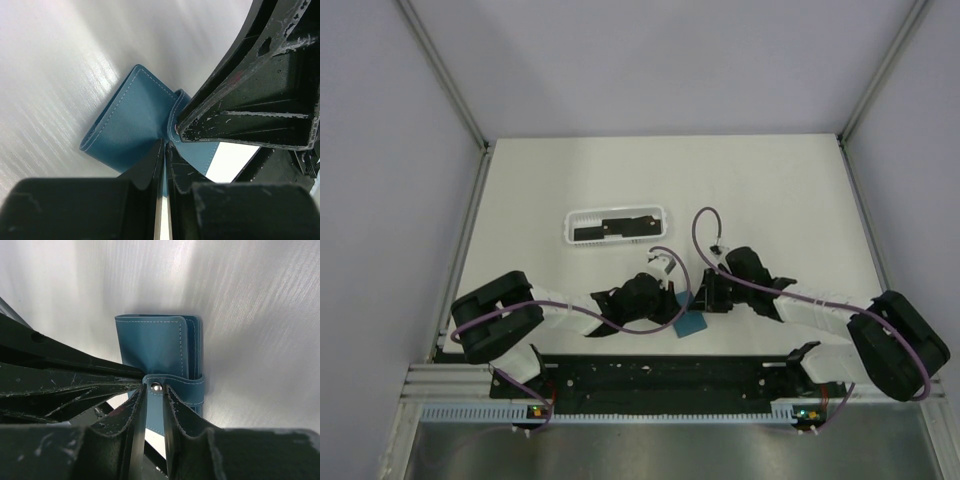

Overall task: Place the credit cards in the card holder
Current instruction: Close the card holder at the center of the board.

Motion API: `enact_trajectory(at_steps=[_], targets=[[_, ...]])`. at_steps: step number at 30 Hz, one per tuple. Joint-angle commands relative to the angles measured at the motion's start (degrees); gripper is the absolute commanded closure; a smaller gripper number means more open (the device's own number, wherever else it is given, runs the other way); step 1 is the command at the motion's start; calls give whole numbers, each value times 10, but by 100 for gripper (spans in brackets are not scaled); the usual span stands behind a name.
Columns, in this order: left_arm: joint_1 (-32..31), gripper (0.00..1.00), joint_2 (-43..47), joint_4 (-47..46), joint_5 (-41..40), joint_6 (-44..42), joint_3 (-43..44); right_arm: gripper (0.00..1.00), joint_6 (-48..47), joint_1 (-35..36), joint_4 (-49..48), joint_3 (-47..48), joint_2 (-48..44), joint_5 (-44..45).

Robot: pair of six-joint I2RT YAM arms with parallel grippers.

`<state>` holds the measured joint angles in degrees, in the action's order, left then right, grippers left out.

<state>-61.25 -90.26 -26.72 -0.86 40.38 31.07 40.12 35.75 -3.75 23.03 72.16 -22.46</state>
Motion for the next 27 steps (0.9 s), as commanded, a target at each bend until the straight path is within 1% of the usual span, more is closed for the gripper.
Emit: enact_trajectory(at_steps=[1, 11, 14, 15, 27], targets=[[0, 91, -10, -15, 6, 0, -8, 81, -4, -2, -6, 21, 18, 2], [1, 91, -9, -15, 5, 2, 0, 81, -14, 16, 37, 48, 52, 42], [1, 91, -10, -15, 6, 3, 1, 81, -19, 27, 73, 65, 68, 65], [1, 91, -10, -15, 23, 3, 1, 81, -20, 30, 80, 70, 74, 71], [1, 91, -4, -14, 23, 1, -4, 81, -21, 75, 167, 131, 143, 156]])
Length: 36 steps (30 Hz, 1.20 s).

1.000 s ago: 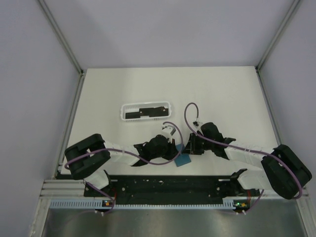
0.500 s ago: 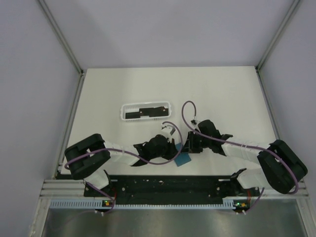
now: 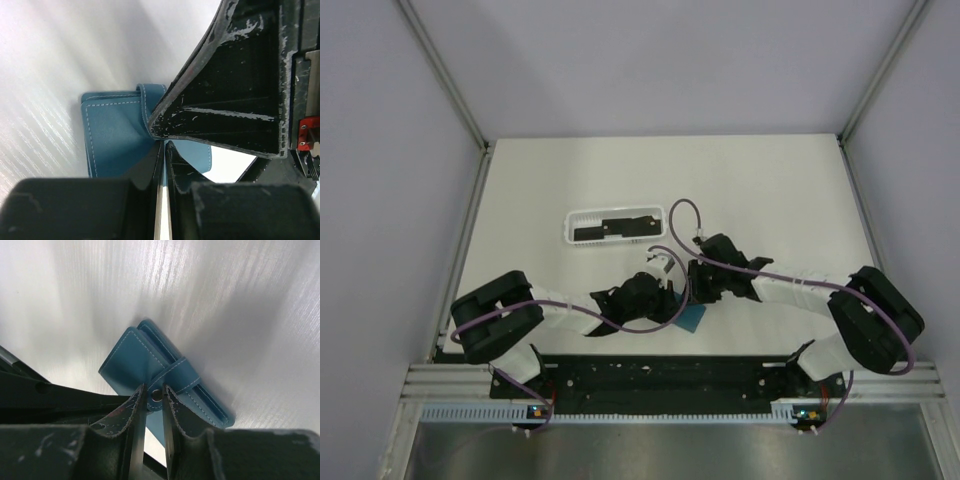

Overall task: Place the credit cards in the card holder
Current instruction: Close the card holder at the center of the board.

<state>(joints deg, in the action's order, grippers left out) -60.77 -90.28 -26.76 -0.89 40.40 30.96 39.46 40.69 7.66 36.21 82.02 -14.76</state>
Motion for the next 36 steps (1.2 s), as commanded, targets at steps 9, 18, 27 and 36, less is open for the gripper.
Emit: enact_trajectory(at_steps=[9, 18, 27, 36], targets=[[-4, 90, 56, 29, 14, -8, -4, 81, -13, 33, 61, -3, 42, 90], [2, 90, 71, 37, -22, -8, -26, 85, -12, 36, 60, -5, 32, 92], [2, 91, 24, 15, -14, 2, -24, 86, -12, 39, 50, -18, 8, 90], [2, 91, 15, 11, -11, 2, -26, 86, -11, 39, 42, -33, -36, 98]])
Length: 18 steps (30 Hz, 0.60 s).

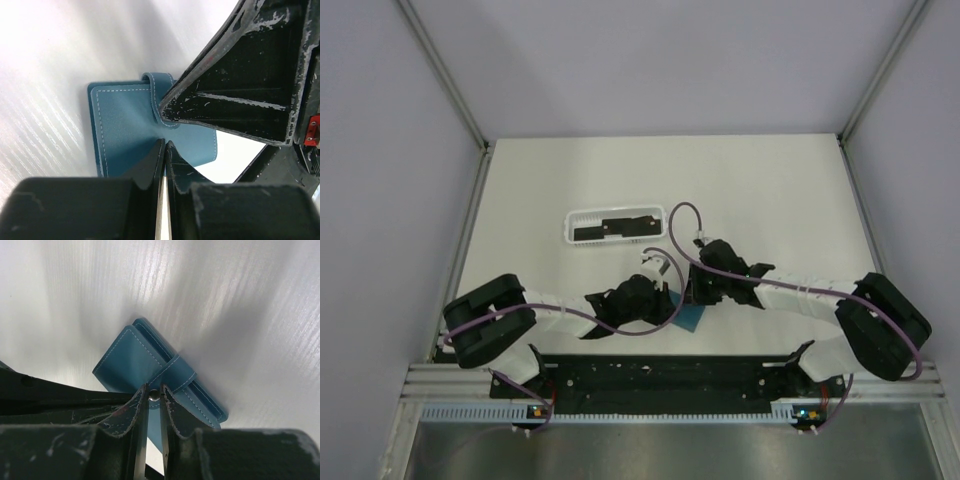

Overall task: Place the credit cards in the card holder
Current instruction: Close the card holder at the center of the board.

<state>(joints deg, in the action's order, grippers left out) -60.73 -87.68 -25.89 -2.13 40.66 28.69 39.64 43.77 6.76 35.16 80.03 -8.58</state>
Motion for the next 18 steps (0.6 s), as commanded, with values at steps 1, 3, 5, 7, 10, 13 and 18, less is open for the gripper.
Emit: enact_trajectory(at_steps=[1, 3, 5, 7, 10, 13, 18], targets=[[2, 92, -10, 2, 1, -1, -3, 86, -12, 7, 51, -24, -22, 40], [3, 92, -10, 2, 1, -1, -4, 85, -9, 8, 48, -27, -36, 46], [2, 92, -10, 1, 2, -1, -5, 84, -6, 7, 43, -34, -51, 49], [3, 92, -9, 2, 4, -1, -6, 82, -4, 7, 38, -40, -66, 51], [2, 92, -3, 3, 4, -3, -6, 78, 2, 7, 35, -48, -88, 62], [3, 92, 3, 6, -1, -5, -7, 74, 4, 7, 35, -54, -111, 70], [3, 92, 10, 10, -1, -7, -5, 72, 5, 7, 37, -58, -124, 77]])
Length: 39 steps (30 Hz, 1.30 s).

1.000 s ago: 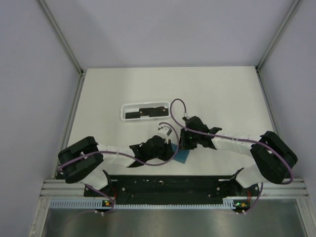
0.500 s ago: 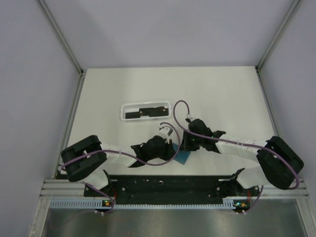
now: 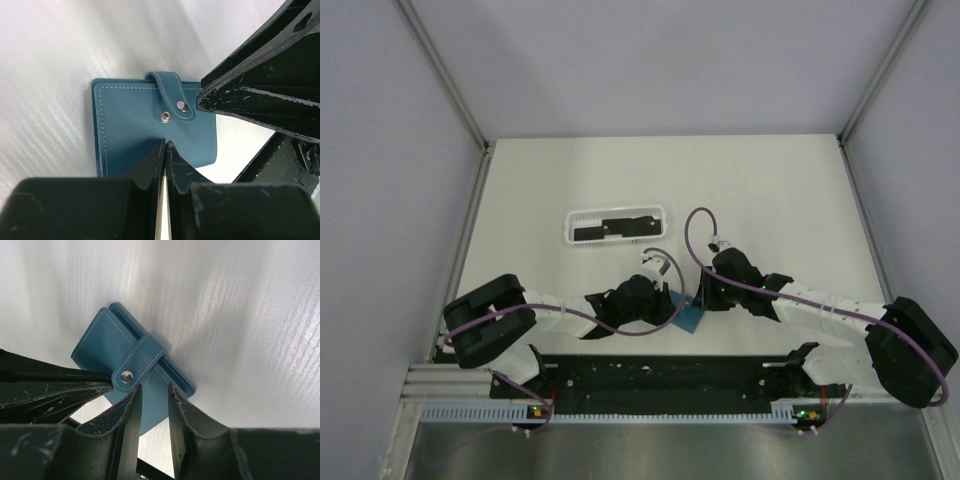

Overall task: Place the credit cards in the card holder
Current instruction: Close the card holder at the center of the board.

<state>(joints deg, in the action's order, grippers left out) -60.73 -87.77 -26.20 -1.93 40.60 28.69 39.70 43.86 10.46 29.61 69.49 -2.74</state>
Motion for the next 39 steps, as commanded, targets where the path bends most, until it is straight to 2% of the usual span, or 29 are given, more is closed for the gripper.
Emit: enact_trajectory(at_steps=[1, 10, 16, 34, 36, 39], targets=[[3, 92, 15, 17, -3, -8, -4, 72, 4, 6, 0, -2, -18, 19], [3, 92, 25, 29, -12, -14, -9, 77, -9, 6, -12, -2, -32, 5], [4, 92, 30, 31, -11, -15, -10, 76, -12, 6, -21, -6, -58, 15], [9, 91, 81, 77, -22, -35, 15, 74, -22, 6, -36, 4, -31, -4], [10, 99, 78, 77, -21, -35, 15, 74, -22, 5, -37, 3, -32, -5], [10, 100, 63, 76, -24, -30, 15, 74, -23, 6, -40, 2, -35, -4]])
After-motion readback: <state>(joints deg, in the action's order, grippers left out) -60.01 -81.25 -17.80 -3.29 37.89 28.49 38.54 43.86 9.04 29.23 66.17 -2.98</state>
